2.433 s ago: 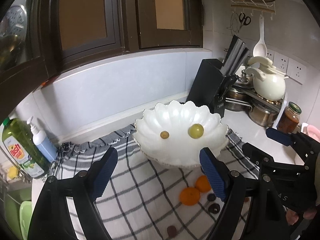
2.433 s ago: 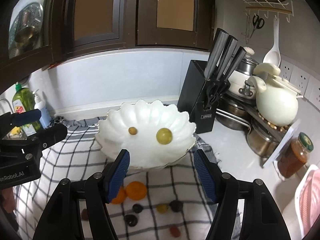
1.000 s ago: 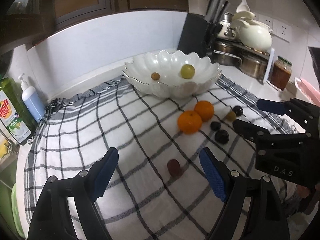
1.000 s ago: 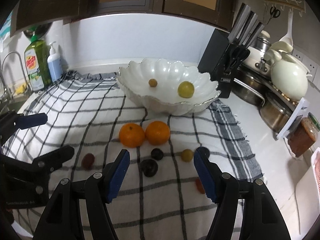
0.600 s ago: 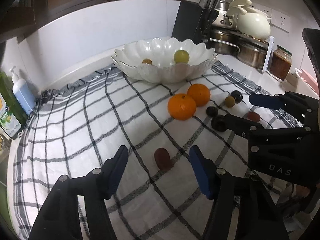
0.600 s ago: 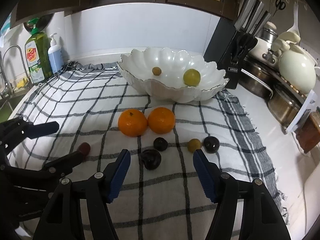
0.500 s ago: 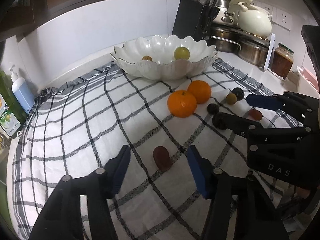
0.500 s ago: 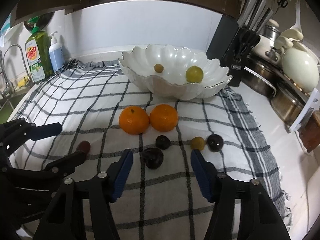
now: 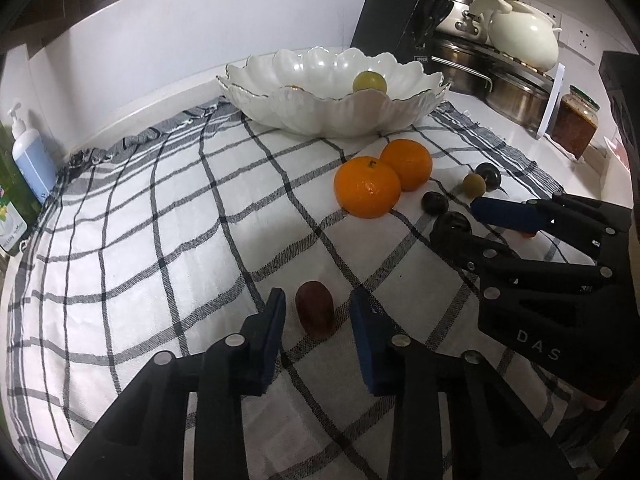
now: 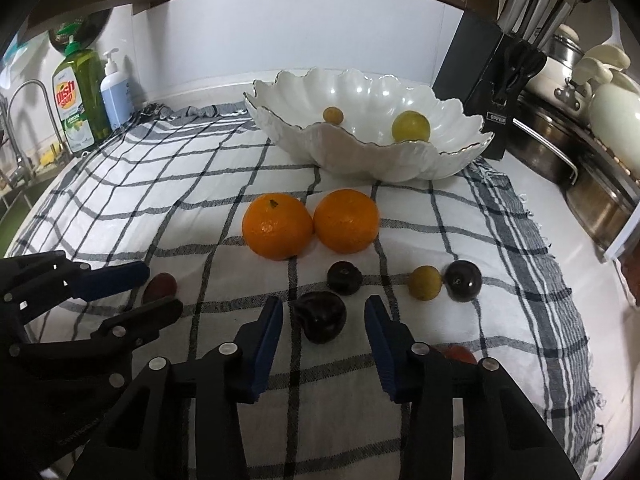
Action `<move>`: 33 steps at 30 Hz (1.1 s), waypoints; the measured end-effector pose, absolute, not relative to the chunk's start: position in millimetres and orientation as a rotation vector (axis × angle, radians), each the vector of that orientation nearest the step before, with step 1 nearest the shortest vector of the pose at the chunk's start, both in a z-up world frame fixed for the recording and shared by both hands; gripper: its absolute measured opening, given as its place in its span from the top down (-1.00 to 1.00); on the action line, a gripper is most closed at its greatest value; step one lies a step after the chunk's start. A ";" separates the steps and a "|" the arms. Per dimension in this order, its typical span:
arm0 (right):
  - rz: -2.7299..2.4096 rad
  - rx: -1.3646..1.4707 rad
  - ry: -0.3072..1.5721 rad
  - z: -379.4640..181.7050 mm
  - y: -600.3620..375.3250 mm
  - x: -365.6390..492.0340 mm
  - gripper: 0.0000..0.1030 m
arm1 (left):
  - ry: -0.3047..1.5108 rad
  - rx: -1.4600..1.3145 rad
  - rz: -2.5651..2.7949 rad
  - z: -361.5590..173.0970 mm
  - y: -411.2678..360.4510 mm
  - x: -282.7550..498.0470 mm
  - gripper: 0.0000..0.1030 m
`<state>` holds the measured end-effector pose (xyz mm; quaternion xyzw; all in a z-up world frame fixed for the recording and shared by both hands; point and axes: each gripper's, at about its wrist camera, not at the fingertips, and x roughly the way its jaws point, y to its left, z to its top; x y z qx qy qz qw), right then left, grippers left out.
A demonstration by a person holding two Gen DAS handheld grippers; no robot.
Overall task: Organize fruits
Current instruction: 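Grasp the reddish-brown date with the left tool while the right tool grasps the dark purple plum, then lift both held fruits and carry them over the white bowl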
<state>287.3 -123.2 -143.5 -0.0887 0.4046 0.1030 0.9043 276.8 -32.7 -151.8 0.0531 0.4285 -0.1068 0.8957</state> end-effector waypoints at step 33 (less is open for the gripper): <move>0.215 -0.146 0.739 -98.6 -130.3 271.4 0.43 | 0.773 0.064 -0.242 -105.5 -34.8 270.1 0.66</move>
